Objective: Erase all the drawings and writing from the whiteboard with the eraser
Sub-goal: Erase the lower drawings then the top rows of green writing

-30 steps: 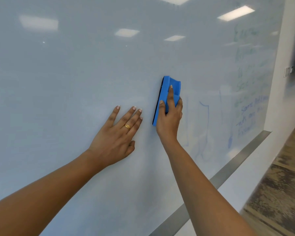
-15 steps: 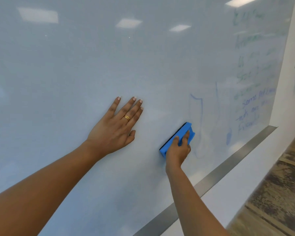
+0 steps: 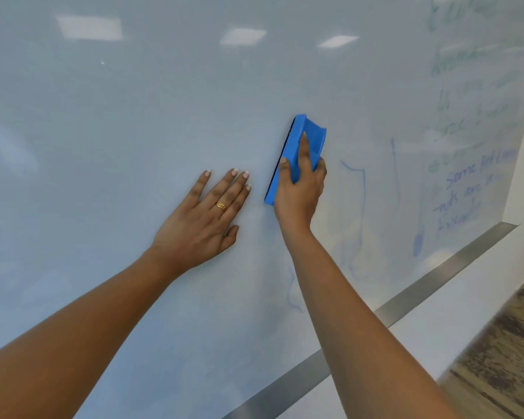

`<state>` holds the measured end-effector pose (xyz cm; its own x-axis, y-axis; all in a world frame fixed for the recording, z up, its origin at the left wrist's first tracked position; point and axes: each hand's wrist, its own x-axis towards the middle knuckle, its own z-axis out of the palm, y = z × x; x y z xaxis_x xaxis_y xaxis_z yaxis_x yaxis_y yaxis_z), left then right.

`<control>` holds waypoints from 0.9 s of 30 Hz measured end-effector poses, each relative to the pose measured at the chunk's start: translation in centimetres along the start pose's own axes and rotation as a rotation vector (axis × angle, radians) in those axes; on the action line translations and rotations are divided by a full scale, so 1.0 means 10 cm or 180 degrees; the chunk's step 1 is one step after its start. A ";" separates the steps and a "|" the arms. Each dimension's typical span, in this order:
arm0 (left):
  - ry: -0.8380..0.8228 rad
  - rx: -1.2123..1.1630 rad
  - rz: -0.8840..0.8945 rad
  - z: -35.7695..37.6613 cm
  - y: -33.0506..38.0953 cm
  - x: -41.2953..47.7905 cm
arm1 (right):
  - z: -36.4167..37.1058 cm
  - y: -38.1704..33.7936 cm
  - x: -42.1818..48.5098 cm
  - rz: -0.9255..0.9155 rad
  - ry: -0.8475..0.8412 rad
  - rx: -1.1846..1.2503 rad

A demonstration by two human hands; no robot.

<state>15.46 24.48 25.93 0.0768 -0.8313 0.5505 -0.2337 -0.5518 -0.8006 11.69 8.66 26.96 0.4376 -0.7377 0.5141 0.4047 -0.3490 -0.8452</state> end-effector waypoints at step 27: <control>-0.0036 0.0154 -0.0183 -0.01 0.13 -0.01 | 0.03 0.75 -0.97 0.0619 0.0253 -0.0172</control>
<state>15.07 23.86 24.83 0.0996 -0.7986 0.5935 -0.1814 -0.6011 -0.7784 10.72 13.41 15.68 0.4377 -0.8367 0.3293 0.2743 -0.2245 -0.9351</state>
